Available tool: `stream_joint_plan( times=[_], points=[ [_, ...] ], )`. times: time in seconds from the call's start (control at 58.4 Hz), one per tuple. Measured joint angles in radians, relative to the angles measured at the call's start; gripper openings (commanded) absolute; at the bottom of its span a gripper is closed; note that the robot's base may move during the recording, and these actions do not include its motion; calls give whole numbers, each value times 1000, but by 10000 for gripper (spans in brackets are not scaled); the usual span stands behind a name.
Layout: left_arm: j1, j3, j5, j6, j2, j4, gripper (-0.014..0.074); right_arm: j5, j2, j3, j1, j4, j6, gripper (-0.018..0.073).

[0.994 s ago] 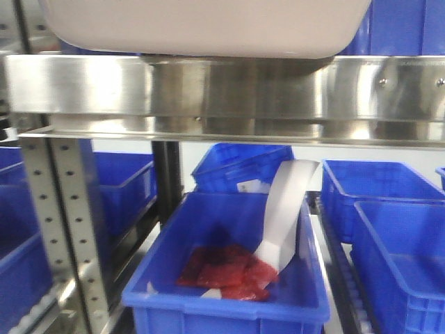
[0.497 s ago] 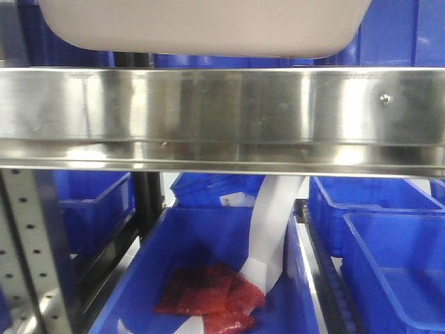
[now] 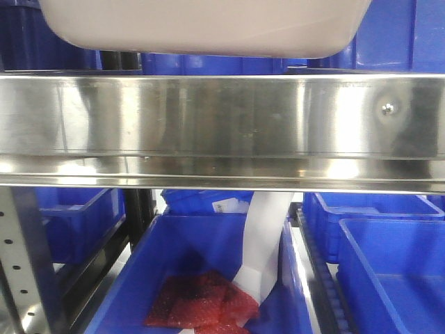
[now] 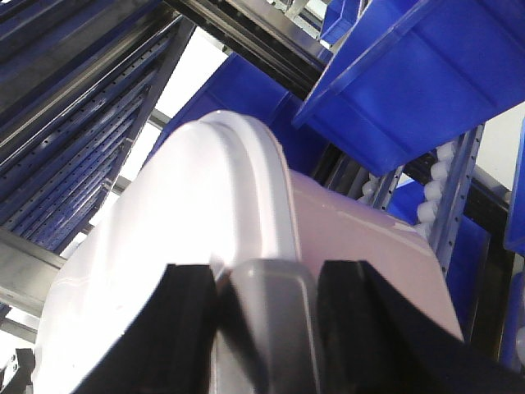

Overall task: Grab white bin and place on right shelf
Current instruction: 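Extend both arms to carry the bin over the upper shelf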

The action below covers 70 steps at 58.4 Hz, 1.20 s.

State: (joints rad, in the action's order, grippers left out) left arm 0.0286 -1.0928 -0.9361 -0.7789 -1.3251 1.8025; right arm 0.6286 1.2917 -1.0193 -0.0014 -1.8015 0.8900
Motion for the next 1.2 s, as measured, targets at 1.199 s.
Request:
stream_joint_plan(
  times=[1.199],
  points=[
    [-4,0,0,0,0,0,-126,-6,0,0,0,0,0,63]
  ],
)
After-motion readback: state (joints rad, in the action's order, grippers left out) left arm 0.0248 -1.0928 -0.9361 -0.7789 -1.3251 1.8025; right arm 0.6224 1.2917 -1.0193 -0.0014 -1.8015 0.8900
